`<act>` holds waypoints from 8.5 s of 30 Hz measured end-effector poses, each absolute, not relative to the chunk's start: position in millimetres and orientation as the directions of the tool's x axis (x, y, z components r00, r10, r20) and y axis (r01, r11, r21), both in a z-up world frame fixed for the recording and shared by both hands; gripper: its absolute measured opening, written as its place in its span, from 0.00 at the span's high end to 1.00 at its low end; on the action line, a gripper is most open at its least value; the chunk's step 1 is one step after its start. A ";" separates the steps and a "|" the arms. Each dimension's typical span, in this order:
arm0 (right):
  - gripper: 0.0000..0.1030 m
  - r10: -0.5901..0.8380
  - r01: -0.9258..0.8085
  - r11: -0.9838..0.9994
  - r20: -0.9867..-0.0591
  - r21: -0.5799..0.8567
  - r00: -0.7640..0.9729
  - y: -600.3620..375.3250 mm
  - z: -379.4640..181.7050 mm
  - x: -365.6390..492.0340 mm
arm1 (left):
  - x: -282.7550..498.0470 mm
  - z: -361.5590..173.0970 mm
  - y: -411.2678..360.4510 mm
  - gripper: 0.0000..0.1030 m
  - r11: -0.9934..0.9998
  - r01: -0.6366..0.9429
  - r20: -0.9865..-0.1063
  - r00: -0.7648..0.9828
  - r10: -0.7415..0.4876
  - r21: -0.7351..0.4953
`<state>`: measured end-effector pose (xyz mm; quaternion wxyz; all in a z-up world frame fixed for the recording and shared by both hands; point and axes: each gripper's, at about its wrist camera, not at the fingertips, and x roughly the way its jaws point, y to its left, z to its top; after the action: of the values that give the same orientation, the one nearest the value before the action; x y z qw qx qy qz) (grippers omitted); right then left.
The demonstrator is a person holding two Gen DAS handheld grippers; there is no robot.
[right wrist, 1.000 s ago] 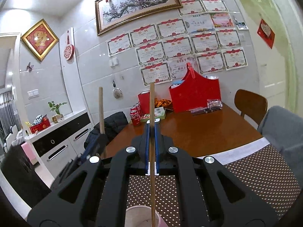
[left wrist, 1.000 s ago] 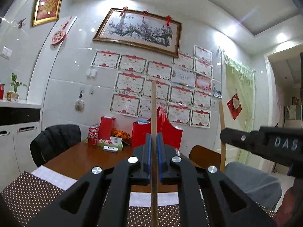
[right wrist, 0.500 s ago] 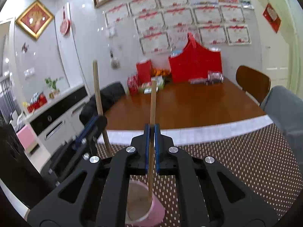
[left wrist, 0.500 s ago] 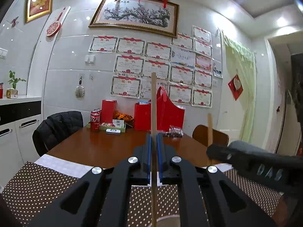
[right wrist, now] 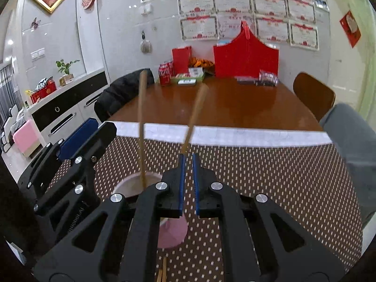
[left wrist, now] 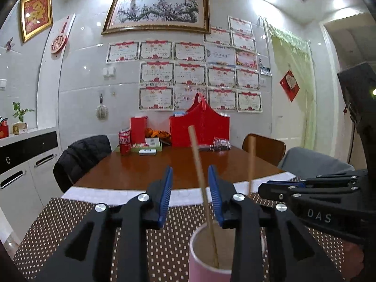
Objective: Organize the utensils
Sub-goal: 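Lower the left gripper's chopstick into the pink cup and open while the right gripper does likewise, then move the left gripper back over the pile while the right gripper grasps another chopstick, then close the left gripper on a chopstick from the pile while the right gripper holds its chopstick, then carry the left gripper's chopstick upright into the pink cup and open while the right gripper does likewise, then withdraw both open grippers from the cup back toward the chopstick pile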
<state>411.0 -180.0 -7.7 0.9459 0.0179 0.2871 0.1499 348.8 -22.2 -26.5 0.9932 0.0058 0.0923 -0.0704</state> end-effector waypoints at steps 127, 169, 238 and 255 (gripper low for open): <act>0.94 0.312 -0.182 0.950 -0.779 0.253 0.545 -215.5 -119.2 235.9 | 215.6 -127.8 8.3 0.94 0.993 -0.049 -0.774 0.631 -0.051 -0.105; 0.94 0.235 -0.198 0.969 -0.289 0.150 0.928 -215.5 52.7 241.8 | 231.5 50.0 -27.1 0.95 0.994 0.062 -0.392 0.915 -0.092 -0.088; 0.36 0.229 -0.176 0.972 -0.449 0.157 0.864 -199.5 4.3 355.2 | 332.7 -3.2 9.1 0.64 0.998 -0.032 -0.528 0.849 0.002 -0.049; 0.28 0.178 -0.125 0.983 -0.548 0.132 0.817 -204.7 -21.7 302.4 | 271.1 -35.8 2.1 0.54 0.999 -0.007 -0.583 0.812 -0.020 -0.044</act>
<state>302.4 -204.7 -21.7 0.9521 0.0449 0.2918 0.0796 271.1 2.1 -35.8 0.9517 -0.0218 0.3064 -0.0033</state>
